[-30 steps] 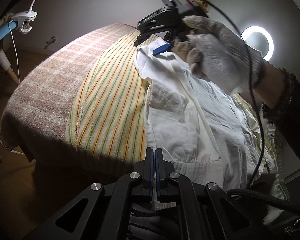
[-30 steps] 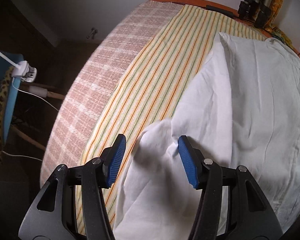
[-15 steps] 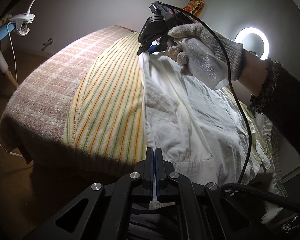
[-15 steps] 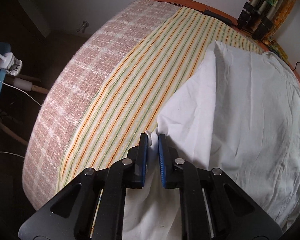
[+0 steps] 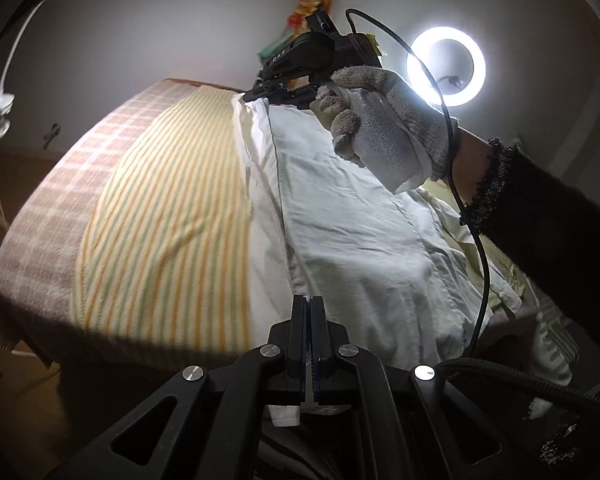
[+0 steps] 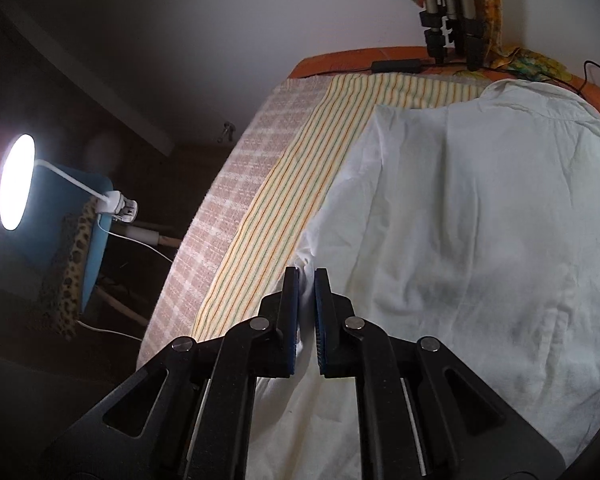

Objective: Fold small clothes
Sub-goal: 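Fold the held shirt side over the shirt's middle with both grippers, then release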

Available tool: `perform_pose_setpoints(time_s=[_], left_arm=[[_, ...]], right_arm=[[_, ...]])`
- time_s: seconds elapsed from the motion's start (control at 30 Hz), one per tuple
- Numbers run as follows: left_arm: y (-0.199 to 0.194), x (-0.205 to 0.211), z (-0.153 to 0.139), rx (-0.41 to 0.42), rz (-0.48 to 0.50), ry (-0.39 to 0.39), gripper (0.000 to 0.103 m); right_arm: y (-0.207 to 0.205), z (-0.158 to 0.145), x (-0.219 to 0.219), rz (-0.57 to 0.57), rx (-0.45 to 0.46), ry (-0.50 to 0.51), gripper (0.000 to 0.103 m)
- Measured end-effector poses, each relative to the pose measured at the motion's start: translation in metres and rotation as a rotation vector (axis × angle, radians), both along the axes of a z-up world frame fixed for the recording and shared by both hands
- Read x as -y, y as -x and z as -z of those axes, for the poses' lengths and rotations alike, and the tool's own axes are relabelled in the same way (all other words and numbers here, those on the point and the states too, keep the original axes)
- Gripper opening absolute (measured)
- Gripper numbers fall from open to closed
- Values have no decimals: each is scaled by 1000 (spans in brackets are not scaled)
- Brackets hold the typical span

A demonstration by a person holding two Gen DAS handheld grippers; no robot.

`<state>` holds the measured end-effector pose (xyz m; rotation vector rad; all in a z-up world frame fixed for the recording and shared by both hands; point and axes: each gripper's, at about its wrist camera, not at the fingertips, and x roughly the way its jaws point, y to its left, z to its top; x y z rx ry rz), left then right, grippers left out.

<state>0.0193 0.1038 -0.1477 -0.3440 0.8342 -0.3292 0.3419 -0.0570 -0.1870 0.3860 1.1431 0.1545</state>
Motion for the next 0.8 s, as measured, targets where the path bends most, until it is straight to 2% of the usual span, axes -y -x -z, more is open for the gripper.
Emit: perform_pose_setpoints(time_s=[0.17,0.47,0.73,0.8], left_arm=[[-8,34,-1,-11,76,-4,0],[-16,78,12,-45,156,-40,0],[-16,99,19,-77,192,-77,1],[-10,100,18,-76,200,-95,6]], right_arm=[[36,-4,41,49,54,-47,8],[68,13,97,147,19,-34,8],[64,42,105,127,-33,29,8],[65,47,105,125,-43,53,8]])
